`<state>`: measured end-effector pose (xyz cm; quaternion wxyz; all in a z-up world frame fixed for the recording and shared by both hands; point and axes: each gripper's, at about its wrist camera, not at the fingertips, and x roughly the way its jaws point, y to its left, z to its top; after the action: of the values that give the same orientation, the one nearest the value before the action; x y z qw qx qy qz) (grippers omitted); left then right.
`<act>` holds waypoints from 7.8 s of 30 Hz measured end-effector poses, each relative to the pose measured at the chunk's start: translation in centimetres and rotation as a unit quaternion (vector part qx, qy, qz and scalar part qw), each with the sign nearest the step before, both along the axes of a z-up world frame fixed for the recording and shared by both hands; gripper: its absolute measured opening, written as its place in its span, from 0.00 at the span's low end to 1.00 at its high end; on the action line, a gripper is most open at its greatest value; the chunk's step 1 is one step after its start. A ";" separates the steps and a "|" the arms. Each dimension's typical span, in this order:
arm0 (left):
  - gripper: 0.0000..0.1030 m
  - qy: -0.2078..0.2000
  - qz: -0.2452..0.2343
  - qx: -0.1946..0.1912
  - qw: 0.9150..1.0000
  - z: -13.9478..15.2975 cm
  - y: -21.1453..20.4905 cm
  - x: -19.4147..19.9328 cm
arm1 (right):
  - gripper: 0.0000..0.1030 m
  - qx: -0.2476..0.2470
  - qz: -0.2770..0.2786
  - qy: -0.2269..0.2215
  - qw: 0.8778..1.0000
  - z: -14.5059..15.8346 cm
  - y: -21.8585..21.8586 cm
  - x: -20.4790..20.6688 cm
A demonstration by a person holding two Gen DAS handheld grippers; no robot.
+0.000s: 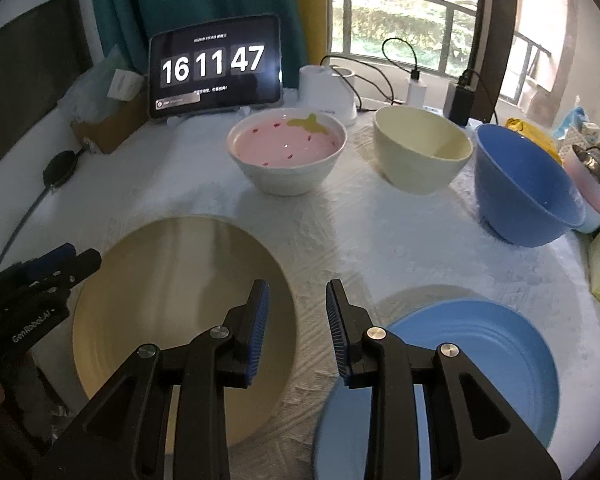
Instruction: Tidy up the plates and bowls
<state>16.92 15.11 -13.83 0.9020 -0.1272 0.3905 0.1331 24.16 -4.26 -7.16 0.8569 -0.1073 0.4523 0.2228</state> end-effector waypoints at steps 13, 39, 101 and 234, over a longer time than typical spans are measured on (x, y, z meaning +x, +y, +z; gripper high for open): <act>0.50 0.029 -0.012 -0.024 0.999 -1.8 0.0 0.9 | 0.43 0.003 -0.002 0.031 1.000 -2.4 0.4 0.5; 0.38 0.027 -0.047 0.008 0.999 -2.1 -1.6 1.0 | 0.24 -0.012 0.010 0.041 0.999 -3.9 0.9 0.0; 0.38 -0.022 -0.122 0.045 0.991 4.3 -12.4 0.8 | 0.24 0.078 -0.076 -0.040 0.993 2.8 -10.9 -2.7; 0.46 0.033 -0.223 -0.089 0.970 -1.8 -20.9 5.5 | 0.49 0.148 -0.198 0.054 0.967 -3.5 -22.4 -1.6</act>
<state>22.42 -5.75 -15.65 0.8808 -0.1127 0.4484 -0.1023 22.56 -26.71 -10.65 0.8647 0.1248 0.4718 0.1187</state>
